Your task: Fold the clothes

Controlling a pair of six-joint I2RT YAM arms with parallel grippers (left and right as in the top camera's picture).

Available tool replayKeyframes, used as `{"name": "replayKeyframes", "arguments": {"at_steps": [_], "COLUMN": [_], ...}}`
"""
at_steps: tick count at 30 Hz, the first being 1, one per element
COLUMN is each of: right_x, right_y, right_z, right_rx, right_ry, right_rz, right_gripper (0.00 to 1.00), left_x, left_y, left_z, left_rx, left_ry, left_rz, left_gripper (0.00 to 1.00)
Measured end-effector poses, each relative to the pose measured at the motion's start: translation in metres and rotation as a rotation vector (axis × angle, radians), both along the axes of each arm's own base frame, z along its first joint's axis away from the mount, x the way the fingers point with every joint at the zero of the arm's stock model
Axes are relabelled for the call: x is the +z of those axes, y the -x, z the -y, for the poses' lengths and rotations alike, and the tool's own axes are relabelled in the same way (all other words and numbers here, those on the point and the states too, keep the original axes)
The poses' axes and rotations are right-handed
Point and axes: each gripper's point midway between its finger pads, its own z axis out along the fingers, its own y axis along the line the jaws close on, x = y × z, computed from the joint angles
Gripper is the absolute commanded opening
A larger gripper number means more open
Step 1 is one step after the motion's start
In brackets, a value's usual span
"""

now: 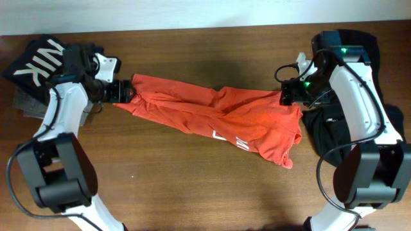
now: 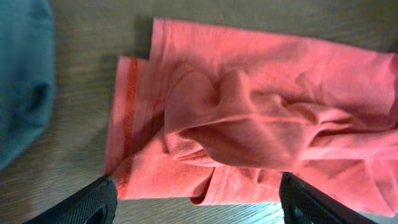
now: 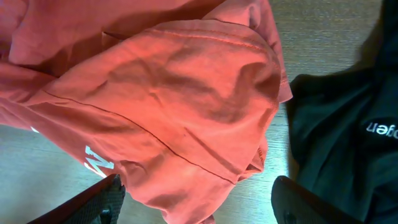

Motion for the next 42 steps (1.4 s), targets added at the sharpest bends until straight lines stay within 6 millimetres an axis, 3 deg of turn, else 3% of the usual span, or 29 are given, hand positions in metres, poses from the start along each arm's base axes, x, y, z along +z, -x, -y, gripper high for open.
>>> {"name": "replayKeyframes", "arguments": {"at_steps": [6, 22, 28, 30, 35, 39, 40, 42], "right_x": [0.000, 0.000, 0.000, 0.000, 0.000, 0.000, 0.000, 0.000], "right_y": [-0.001, -0.001, 0.000, 0.000, 0.000, 0.000, 0.000, 0.000], "right_z": [-0.004, -0.006, -0.006, -0.006, -0.006, -0.006, -0.006, -0.006], "right_rx": [0.009, 0.026, 0.028, 0.028, 0.028, 0.028, 0.028, 0.028], "right_ry": [-0.003, -0.002, -0.002, -0.002, -0.002, -0.002, -0.001, -0.002], "right_rz": [0.004, 0.006, 0.005, 0.005, 0.005, 0.003, 0.003, 0.003], "right_gripper": [0.80, 0.81, 0.81, 0.81, 0.81, 0.81, 0.81, 0.81], "left_x": [-0.027, -0.062, -0.066, -0.066, -0.069, -0.072, -0.072, -0.072], "left_y": [0.002, -0.016, -0.020, -0.021, -0.020, -0.018, -0.017, -0.017], "left_z": [0.007, -0.007, -0.004, 0.001, 0.022, 0.040, 0.044, 0.047], "left_rx": [-0.035, -0.021, -0.028, -0.038, -0.079, -0.116, -0.124, -0.133], "left_ry": [0.045, -0.018, -0.018, -0.015, -0.003, 0.003, 0.002, 0.004], "left_rz": [-0.048, -0.025, -0.016, -0.016, -0.022, -0.033, -0.035, -0.034], "left_gripper": [0.84, 0.84, 0.82, 0.76, 0.43, 0.08, 0.02, 0.00]}}
